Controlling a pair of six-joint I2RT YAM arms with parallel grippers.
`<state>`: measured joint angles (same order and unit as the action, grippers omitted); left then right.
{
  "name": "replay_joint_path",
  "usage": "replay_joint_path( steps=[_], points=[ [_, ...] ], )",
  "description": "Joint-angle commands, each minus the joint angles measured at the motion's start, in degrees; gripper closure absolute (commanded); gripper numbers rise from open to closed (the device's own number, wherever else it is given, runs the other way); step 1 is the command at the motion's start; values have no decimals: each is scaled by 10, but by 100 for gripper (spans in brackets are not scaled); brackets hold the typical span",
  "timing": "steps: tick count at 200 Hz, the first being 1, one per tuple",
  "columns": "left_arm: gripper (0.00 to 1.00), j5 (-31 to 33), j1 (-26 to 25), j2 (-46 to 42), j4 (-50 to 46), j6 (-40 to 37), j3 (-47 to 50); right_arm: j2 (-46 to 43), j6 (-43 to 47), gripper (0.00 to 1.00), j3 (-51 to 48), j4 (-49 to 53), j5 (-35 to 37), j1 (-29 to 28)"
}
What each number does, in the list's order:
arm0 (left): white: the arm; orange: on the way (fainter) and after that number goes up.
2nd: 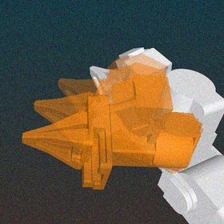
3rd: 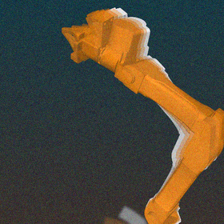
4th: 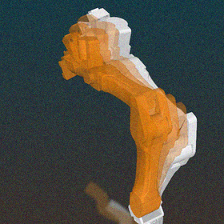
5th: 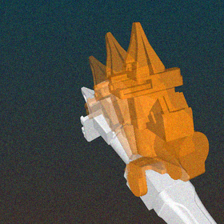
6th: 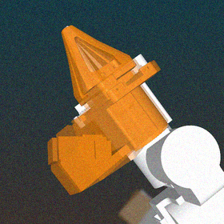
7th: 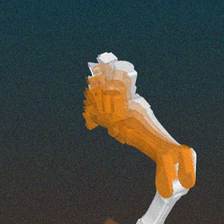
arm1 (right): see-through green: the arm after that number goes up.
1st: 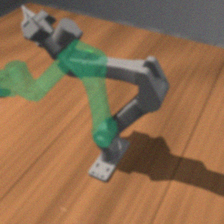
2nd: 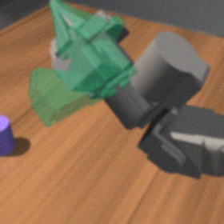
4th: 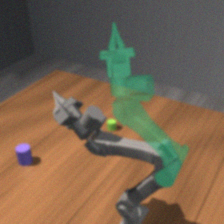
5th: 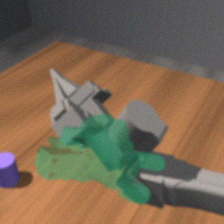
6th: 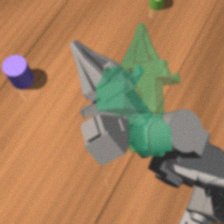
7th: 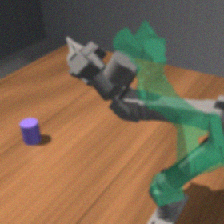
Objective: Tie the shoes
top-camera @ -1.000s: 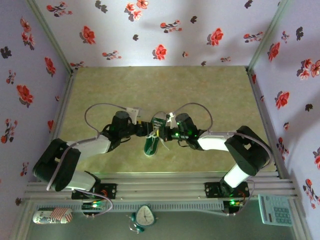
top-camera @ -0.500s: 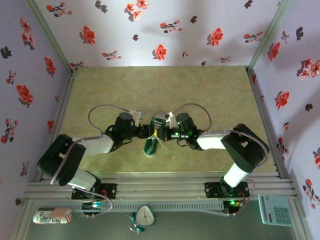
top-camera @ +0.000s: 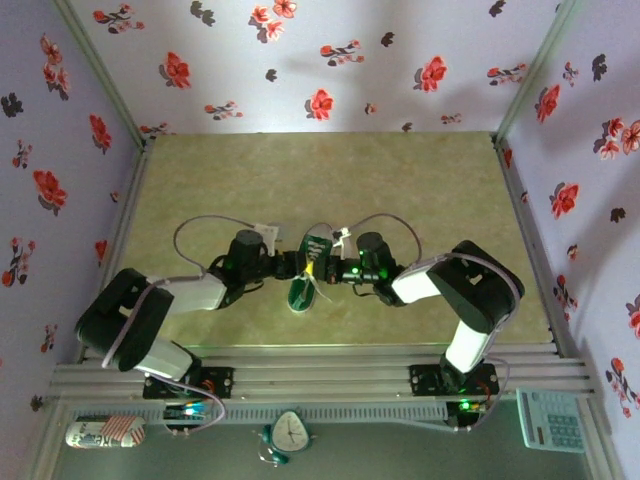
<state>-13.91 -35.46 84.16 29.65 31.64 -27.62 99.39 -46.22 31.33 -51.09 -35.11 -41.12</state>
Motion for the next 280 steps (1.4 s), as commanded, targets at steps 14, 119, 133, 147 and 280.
replay_joint_path(
  steps=[14,119,133,147,280],
  points=[
    [29,45,-5,-35,17,17,22,-10,-1,93,-10,-46,-16,3],
    [27,36,-8,-9,36,30,24,-38,6,92,-23,-42,-10,7],
    [27,36,-10,-1,36,31,23,-41,5,92,-25,-43,-10,7],
    [28,35,-13,10,39,34,23,-42,5,92,-25,-45,-9,7],
    [28,34,-31,58,80,47,18,-57,22,68,-33,12,34,12]
  ],
)
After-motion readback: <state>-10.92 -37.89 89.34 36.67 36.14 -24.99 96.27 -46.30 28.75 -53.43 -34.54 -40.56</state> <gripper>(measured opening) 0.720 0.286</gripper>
